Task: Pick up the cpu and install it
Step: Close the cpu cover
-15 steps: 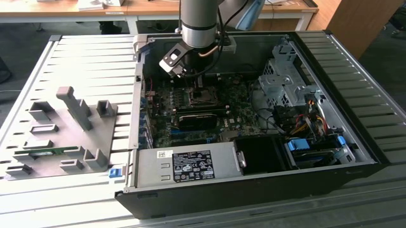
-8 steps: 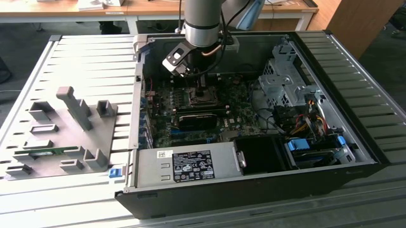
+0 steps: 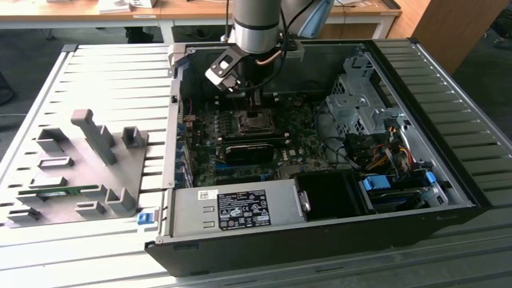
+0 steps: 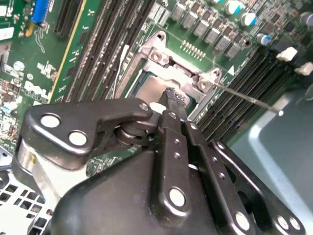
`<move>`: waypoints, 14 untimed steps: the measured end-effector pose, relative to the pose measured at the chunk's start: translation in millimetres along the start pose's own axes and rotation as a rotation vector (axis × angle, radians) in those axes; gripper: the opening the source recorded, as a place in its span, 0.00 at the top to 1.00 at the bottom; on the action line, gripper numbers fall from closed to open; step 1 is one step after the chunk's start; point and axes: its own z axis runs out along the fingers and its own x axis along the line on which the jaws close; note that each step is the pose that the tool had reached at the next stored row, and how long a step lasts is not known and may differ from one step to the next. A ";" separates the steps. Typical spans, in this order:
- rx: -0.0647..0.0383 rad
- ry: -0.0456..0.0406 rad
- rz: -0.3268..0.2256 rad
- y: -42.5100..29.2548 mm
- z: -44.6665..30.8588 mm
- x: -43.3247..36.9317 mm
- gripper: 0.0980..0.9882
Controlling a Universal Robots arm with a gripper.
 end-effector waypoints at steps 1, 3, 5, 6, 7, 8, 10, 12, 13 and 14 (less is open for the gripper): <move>0.000 -0.0002 0.000 1.3 0.0 0.0 0.99; 0.000 -0.0002 0.000 3.4 0.0 0.0 0.99; 0.000 -0.0002 0.000 5.3 0.0 0.0 0.99; 0.000 -0.0002 0.000 6.2 0.0 0.0 0.99; 0.000 -0.0002 0.000 7.1 0.0 0.0 0.99; 0.000 -0.0002 0.000 7.8 0.0 0.0 0.99; 0.000 0.0000 0.000 8.9 0.1 0.0 0.99; 0.000 -0.0001 0.000 10.3 0.2 0.0 0.99; 0.000 -0.0002 0.000 10.8 0.2 0.0 0.99; 0.000 -0.0002 0.000 11.3 0.2 0.0 0.99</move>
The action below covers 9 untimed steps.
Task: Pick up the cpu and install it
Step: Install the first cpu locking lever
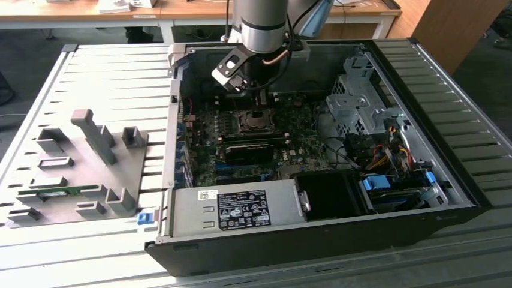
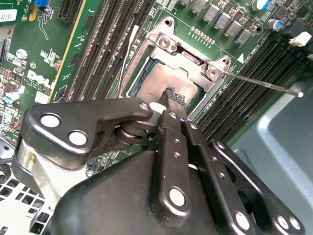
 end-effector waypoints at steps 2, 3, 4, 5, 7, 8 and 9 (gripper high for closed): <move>0.000 0.0000 0.000 0.6 0.0 0.0 0.99; 0.000 0.0000 0.000 0.6 0.0 0.0 0.99; 0.000 0.0000 0.000 0.6 0.0 0.0 0.99; 0.000 0.0000 0.000 0.7 -0.1 0.1 0.99; 0.000 -0.0002 0.000 0.7 -1.6 0.0 0.99; 0.000 0.0001 0.000 0.7 -2.8 0.0 0.99; 0.000 0.0001 0.000 0.7 -4.8 -0.1 0.99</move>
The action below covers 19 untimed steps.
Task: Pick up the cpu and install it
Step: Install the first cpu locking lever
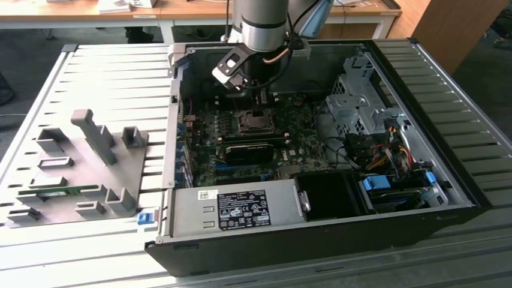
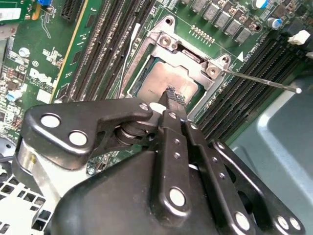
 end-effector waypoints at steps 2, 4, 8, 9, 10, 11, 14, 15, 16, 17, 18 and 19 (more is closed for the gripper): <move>0.000 0.0001 0.000 0.0 -5.1 -0.1 0.99; 0.000 -0.0001 0.000 0.0 -10.9 -0.3 0.99; 0.000 -0.0001 0.000 0.0 -20.0 -0.6 0.99; 0.000 -0.0001 0.000 0.1 -21.4 -0.6 0.99; 0.000 -0.0001 0.000 0.0 -22.7 -0.7 0.99; 0.000 -0.0001 0.000 0.1 -23.8 -0.7 0.99; 0.000 0.0000 0.000 0.1 -26.7 -0.8 0.99; 0.000 0.0000 0.000 0.1 -27.6 -0.8 0.99; 0.000 -0.0001 0.000 0.1 -28.5 -0.9 0.99; 0.000 -0.0001 0.000 0.1 -29.3 -0.9 0.99; 0.000 -0.0001 0.000 0.1 -30.0 -0.9 0.99; 0.000 -0.0001 0.000 0.1 -30.6 -0.9 0.99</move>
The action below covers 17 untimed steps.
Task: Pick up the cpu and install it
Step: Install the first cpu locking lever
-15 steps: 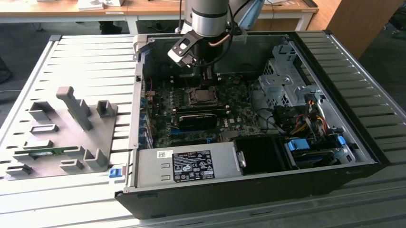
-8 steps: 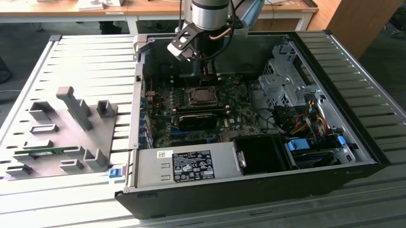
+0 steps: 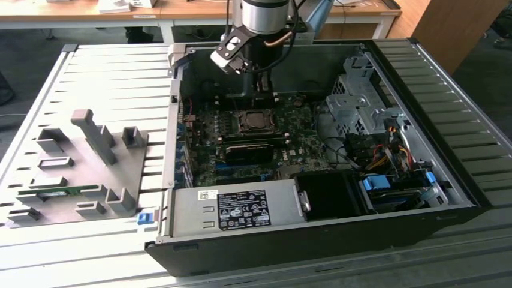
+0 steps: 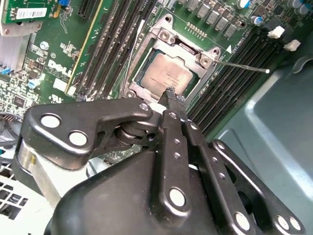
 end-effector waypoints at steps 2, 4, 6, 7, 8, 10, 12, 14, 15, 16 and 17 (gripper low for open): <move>0.000 0.0000 0.000 0.0 -1.2 0.0 0.99; 0.000 0.0000 0.000 0.0 -2.5 -0.1 0.99; 0.000 0.0000 0.000 0.0 -4.0 -0.1 0.99; 0.000 0.0001 0.000 0.0 -4.8 -0.1 0.99; 0.000 0.0001 0.000 0.0 -5.4 -0.2 0.99; 0.000 0.0000 0.000 0.0 -7.5 -0.2 0.99; 0.000 0.0001 0.000 0.0 -10.2 -0.3 0.99; 0.000 0.0001 0.000 0.0 -14.6 -0.4 0.99; 0.000 0.0000 0.000 0.1 -17.1 -0.5 0.99; 0.000 0.0000 0.000 0.1 -19.4 -0.6 0.99; 0.000 0.0000 0.000 0.1 -21.7 -0.6 0.99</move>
